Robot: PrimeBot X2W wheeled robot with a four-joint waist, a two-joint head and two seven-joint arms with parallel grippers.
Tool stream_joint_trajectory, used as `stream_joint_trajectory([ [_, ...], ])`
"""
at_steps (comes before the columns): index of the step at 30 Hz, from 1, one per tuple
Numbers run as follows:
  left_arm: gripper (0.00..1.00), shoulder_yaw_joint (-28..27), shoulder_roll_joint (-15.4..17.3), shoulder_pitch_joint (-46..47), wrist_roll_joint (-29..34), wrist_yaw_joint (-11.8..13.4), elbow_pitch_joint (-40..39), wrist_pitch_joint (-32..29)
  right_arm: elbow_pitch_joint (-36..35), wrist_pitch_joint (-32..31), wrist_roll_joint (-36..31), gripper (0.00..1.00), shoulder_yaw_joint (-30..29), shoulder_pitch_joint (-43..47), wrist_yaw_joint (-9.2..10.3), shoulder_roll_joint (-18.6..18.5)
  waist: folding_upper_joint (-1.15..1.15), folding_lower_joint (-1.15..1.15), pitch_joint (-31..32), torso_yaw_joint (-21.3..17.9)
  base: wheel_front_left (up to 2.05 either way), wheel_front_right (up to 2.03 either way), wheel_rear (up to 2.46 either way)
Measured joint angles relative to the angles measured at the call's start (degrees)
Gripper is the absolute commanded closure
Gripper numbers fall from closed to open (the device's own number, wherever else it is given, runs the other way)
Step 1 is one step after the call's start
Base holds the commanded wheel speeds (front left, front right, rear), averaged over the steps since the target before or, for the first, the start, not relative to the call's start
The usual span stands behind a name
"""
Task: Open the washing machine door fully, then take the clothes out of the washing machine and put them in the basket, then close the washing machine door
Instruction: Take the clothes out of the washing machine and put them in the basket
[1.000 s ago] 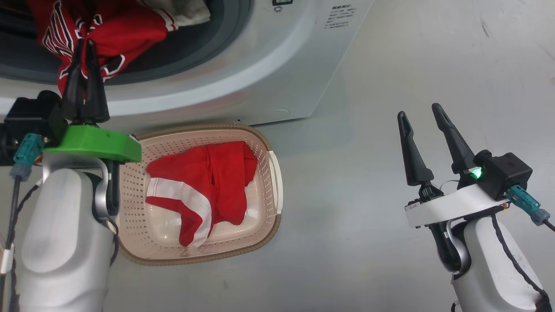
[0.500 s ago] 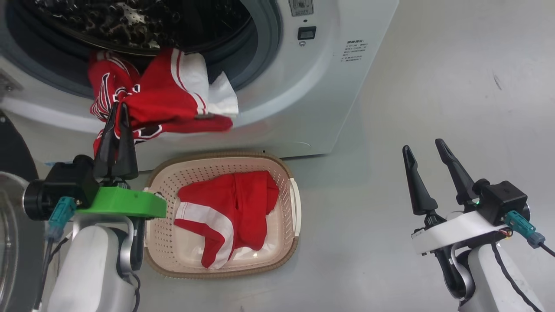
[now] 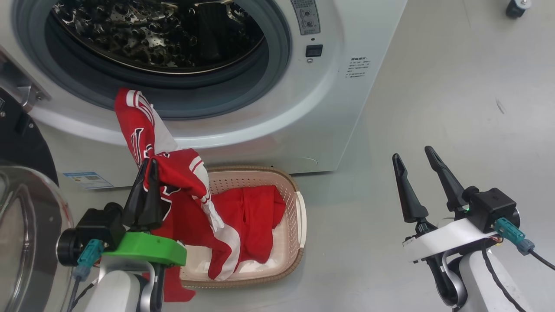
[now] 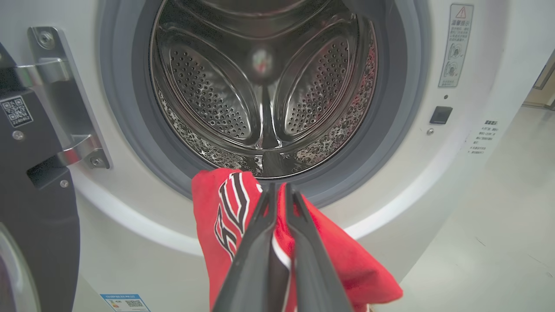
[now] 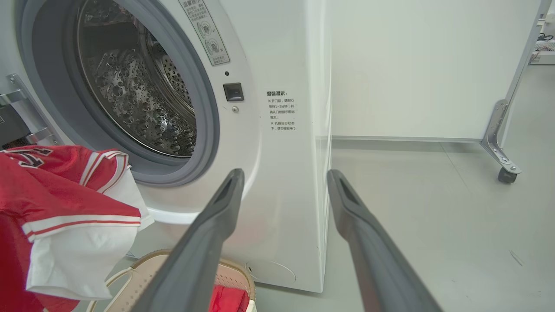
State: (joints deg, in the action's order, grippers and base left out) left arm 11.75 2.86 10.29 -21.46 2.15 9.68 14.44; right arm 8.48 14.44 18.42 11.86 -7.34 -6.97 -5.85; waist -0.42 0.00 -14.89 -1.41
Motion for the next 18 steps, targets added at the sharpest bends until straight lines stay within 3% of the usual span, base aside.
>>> stream_joint_trajectory([
  [18,1.00,4.02,-0.11,0.86,-1.24,-1.96,11.06,-2.45,-2.21,0.00,0.11,0.00,2.13,-0.88,-0.01,0.76,0.00,0.00,-5.23,-3.61,0.00,0.00,0.00],
])
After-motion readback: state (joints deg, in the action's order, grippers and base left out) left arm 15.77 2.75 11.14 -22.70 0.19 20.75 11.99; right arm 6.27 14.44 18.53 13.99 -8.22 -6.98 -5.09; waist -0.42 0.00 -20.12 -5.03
